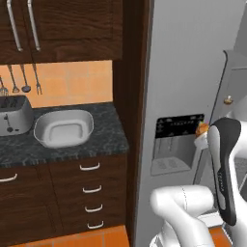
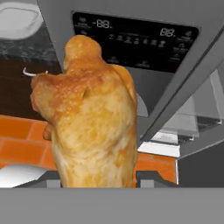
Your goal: Place one mushroom and one chicken drumstick in each tupperware on the nearby counter, to pack two identical lunches.
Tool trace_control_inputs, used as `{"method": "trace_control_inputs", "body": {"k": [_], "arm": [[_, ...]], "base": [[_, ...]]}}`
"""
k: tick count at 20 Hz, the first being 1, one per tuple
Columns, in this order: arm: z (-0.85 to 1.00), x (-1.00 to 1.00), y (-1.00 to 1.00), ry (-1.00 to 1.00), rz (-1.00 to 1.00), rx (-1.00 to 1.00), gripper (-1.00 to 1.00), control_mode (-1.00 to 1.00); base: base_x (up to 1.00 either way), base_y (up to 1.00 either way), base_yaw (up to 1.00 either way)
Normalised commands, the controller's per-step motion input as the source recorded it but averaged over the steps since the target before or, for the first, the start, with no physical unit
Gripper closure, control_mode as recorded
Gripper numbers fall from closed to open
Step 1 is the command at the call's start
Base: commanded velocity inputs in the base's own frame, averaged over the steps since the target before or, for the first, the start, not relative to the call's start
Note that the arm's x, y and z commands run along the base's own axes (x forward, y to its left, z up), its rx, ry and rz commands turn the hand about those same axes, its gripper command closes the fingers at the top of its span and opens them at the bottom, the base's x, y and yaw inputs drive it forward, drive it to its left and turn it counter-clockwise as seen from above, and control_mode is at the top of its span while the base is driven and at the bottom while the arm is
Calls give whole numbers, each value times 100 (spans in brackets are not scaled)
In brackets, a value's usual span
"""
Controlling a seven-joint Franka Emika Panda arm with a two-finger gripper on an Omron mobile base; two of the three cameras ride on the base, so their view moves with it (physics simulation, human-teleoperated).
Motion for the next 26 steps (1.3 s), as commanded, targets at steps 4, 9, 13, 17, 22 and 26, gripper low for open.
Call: {"method": "trace_control_inputs", "body": {"k": [4,9,13,17,22,26], "arm": [[0,0,0,0,0,0,100,100],[0,0,0,0,0,0,100,100],[0,0,0,0,0,0,100,100],[0,0,0,0,0,0,100,100],[-3,13,0,0,0,1,100,-100],[-42,75,4,5,0,3,100,-100]], "base": [[-5,100,0],[1,100,-1],[46,100,-3],[94,58,0],[62,1,0],[0,0,0]]}}
